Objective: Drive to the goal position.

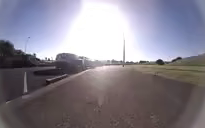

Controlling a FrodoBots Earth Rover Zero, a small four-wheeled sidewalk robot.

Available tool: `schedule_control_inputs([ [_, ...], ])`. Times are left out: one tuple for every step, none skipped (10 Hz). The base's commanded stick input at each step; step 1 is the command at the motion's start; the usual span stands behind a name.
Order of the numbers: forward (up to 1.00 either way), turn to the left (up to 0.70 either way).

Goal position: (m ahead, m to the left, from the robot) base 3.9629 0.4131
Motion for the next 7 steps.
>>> schedule_control_inputs([
  [0.70,-0.33],
  [0.70,-0.29],
  [0.70,-0.21],
  [0.70,-0.13],
  [0.70,-0.04],
  [0.70,0.00],
  [0.70,0.00],
])
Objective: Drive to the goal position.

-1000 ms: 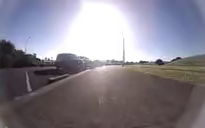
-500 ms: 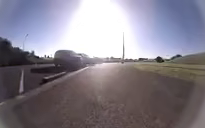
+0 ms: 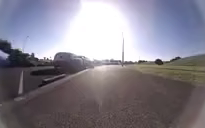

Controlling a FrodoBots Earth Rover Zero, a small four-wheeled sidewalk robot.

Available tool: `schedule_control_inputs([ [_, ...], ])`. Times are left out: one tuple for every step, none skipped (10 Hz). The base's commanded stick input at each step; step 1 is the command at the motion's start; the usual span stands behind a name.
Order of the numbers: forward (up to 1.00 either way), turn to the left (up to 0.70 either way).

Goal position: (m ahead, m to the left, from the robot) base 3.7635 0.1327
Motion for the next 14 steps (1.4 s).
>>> schedule_control_inputs([
  [0.70,0.00],
  [0.70,0.00],
  [0.70,0.00],
  [0.70,0.00],
  [0.70,0.00],
  [0.70,0.00],
  [0.70,0.00],
  [0.70,0.00],
  [0.70,0.00],
  [0.70,0.00],
  [0.70,0.00],
  [0.70,0.00],
  [0.70,0.00],
  [0.70,0.00],
])
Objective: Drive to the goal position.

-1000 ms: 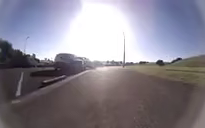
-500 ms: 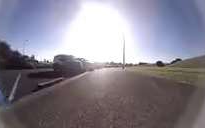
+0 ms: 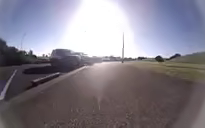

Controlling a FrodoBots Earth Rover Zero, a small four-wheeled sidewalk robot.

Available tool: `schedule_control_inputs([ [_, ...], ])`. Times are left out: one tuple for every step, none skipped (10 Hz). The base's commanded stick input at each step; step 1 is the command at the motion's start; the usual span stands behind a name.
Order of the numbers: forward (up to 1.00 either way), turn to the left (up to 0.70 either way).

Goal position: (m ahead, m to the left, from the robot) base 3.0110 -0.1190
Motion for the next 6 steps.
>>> schedule_control_inputs([
  [0.70,0.00],
  [0.70,0.00],
  [0.70,0.00],
  [0.70,0.00],
  [0.70,0.00],
  [0.70,0.00],
])
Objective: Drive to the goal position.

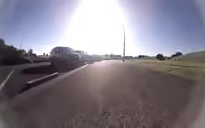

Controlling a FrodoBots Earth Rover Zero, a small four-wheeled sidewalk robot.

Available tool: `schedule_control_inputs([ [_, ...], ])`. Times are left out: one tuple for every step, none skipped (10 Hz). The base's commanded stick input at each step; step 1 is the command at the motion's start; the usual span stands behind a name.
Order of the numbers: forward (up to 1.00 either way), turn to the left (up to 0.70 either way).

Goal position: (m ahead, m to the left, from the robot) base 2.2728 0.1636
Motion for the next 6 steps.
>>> schedule_control_inputs([
  [0.70,0.00],
  [0.70,0.00],
  [0.70,0.00],
  [0.70,0.00],
  [0.70,0.00],
  [0.70,0.00],
])
